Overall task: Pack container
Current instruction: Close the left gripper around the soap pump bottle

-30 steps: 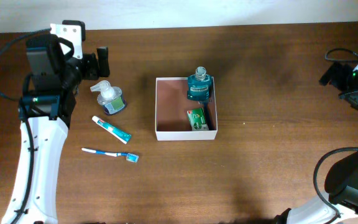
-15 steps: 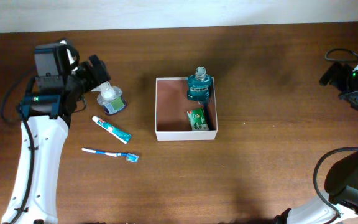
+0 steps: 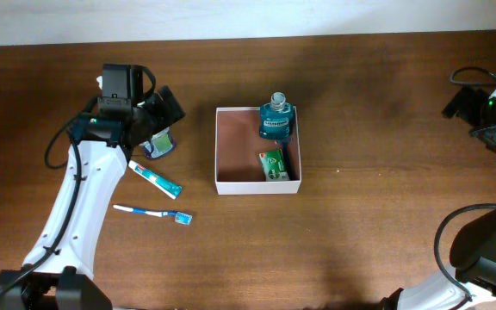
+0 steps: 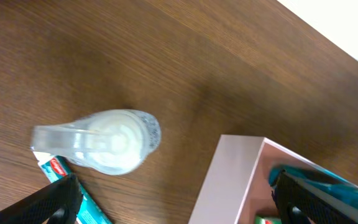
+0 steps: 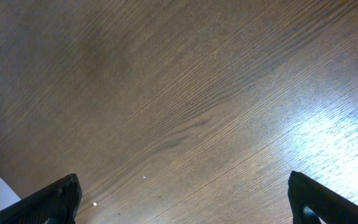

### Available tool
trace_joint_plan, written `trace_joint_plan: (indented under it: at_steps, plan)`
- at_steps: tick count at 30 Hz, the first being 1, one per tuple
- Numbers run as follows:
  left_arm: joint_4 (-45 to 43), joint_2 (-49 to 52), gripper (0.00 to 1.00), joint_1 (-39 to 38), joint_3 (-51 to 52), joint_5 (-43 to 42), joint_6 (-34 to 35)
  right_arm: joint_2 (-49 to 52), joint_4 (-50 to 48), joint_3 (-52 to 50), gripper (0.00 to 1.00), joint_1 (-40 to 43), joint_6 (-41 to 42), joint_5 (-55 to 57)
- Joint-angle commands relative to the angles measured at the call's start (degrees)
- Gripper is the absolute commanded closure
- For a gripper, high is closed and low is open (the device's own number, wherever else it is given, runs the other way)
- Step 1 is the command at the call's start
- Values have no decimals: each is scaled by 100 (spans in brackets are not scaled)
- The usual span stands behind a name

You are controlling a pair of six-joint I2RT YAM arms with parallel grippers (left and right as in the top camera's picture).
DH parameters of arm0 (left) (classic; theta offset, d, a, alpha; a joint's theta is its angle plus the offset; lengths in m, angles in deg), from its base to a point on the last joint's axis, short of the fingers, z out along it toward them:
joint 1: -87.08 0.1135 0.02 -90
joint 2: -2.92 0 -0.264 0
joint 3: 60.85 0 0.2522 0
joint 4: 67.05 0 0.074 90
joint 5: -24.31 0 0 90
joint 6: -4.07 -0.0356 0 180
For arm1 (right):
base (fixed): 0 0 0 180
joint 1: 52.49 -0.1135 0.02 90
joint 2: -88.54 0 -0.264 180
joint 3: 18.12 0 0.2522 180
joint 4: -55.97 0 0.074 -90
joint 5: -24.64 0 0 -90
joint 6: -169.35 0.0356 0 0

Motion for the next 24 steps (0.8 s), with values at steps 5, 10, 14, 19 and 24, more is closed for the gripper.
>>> trace_joint_plan:
  at_steps: [5,10,14,19,24]
  plan:
    - [2,407,1,13,-28,393,205,-118,2,90,1,15,-17,9]
    - [-66,601,1,26,-28,468,468,-118,2,90,1,15,-17,9]
    - [-232,599,21,68,-31,525,468,-118,2,90,1,15,-15,9]
    - [-439,601,38,90,-31,527,466,-118,2,90,1,15,-15,9]
    - [-457,601,42,90,-31,688,463,-118,2,90,1,15,-15,9]
